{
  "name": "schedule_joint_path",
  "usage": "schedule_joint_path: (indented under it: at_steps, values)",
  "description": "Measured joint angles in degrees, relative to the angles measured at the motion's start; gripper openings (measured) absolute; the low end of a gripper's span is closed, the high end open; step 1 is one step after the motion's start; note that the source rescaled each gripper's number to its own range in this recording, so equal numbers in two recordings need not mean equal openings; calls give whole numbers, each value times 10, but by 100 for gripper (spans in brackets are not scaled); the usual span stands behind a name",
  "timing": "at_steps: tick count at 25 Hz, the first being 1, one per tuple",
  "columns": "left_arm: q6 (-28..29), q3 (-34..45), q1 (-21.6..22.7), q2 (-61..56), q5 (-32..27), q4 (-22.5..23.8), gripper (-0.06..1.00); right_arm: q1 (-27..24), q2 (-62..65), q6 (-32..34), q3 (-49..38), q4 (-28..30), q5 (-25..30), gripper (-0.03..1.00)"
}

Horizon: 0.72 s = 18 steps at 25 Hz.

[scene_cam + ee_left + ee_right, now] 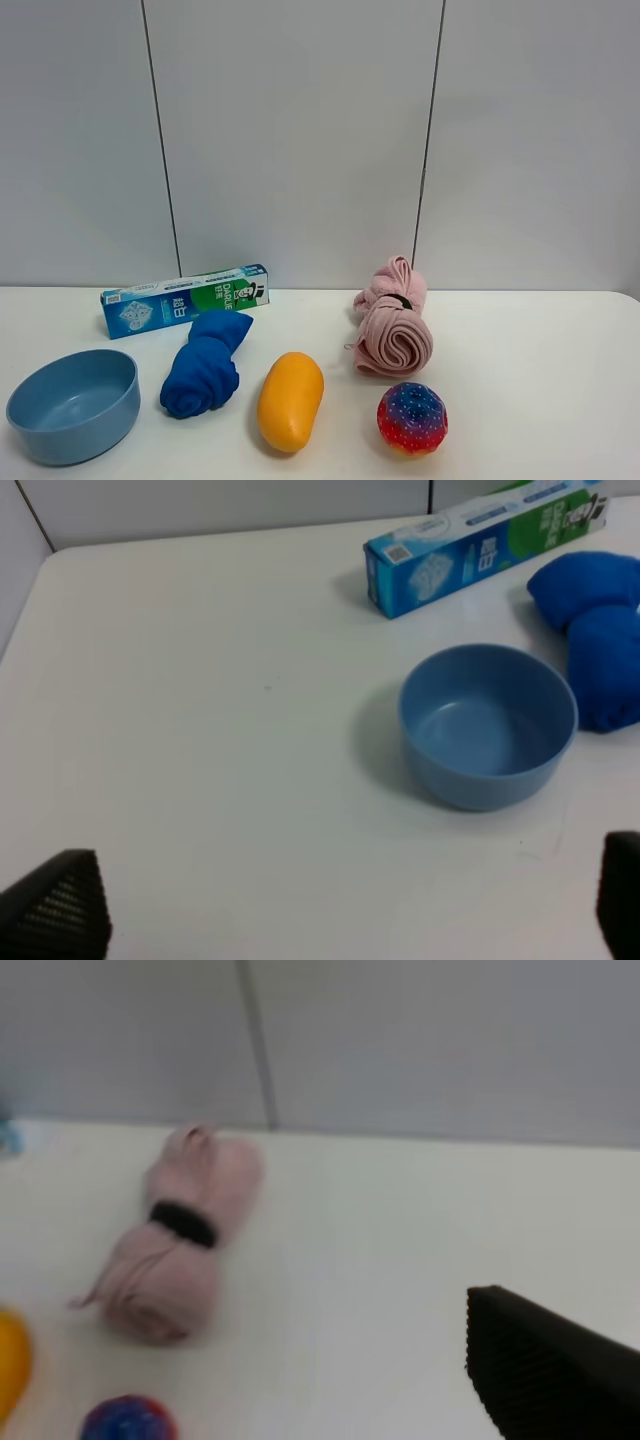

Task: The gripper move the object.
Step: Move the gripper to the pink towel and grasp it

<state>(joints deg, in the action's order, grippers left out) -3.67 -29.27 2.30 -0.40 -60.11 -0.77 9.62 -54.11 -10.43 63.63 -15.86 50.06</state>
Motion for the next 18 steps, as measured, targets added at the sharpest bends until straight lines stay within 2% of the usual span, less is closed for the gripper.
schedule_joint_path:
  at_steps: [5, 11, 15, 18]
  values:
    - [0, 0, 0, 0, 0, 0, 100, 107, -137, 49, 60, -3, -15, 96]
    - [0, 0, 0, 0, 0, 0, 100, 206, -304, 92, 180, 36, -19, 99]
    - [0, 0, 0, 0, 0, 0, 100, 227, -400, 161, 255, 37, -18, 100]
    - [0, 0, 0, 0, 0, 0, 100, 227, -468, 263, 301, 88, 20, 100]
